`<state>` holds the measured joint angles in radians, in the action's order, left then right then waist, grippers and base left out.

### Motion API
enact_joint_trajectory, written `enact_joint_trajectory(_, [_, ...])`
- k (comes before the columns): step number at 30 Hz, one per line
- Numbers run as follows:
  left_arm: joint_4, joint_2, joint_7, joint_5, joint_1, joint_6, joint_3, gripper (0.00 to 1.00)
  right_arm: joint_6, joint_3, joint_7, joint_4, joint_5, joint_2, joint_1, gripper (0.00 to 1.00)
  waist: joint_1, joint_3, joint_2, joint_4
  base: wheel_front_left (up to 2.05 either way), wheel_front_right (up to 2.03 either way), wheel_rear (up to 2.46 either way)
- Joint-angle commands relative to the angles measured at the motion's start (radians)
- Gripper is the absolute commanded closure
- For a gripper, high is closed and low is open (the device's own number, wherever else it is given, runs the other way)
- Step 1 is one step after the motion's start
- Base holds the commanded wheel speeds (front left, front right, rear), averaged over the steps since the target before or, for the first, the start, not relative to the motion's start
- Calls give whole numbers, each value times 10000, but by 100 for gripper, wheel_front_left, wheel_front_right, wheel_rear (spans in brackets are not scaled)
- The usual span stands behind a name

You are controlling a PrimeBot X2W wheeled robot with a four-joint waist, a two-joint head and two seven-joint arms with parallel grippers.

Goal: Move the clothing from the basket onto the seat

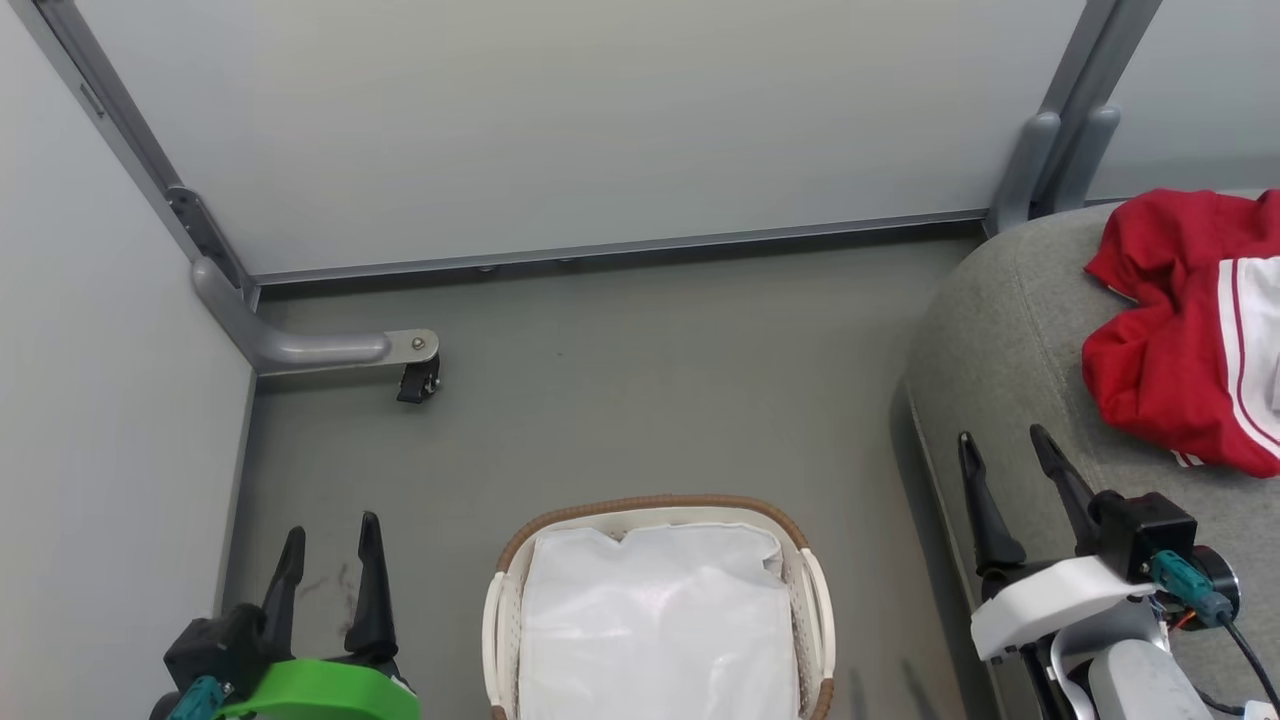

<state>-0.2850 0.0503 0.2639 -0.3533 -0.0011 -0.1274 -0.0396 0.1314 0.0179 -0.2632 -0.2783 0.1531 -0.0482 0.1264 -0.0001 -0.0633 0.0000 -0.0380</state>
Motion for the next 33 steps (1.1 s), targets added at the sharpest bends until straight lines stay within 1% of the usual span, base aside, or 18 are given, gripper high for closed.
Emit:
enact_joint_trajectory(1, [-5,6,7,-52,143,-23,-45,0,-15,-17,-23,-61,134,-46,-174,0,1,64,0,58,0,0,0])
enact_joint_trajectory(17, [-103,6,5,-87,186,48,-191,0,-15,-104,-23,-97,251,-43,-364,0,1,144,0,127,0,0,0])
enact_joint_trajectory(18, [-103,-2,0,-74,84,11,-209,100,0,-99,0,-75,170,-2,-249,100,1,145,0,128,0,0,0])
enact_joint_trajectory(21, [-288,-15,-11,-106,106,11,-238,100,0,-92,16,-261,192,48,-301,100,1,147,0,128,0,0,0])
enact_joint_trajectory(33, [-207,20,-572,-2124,-89,4,-1,100,-1,95,633,-200,2472,40,-271,100,1,190,0,152,0,0,0])
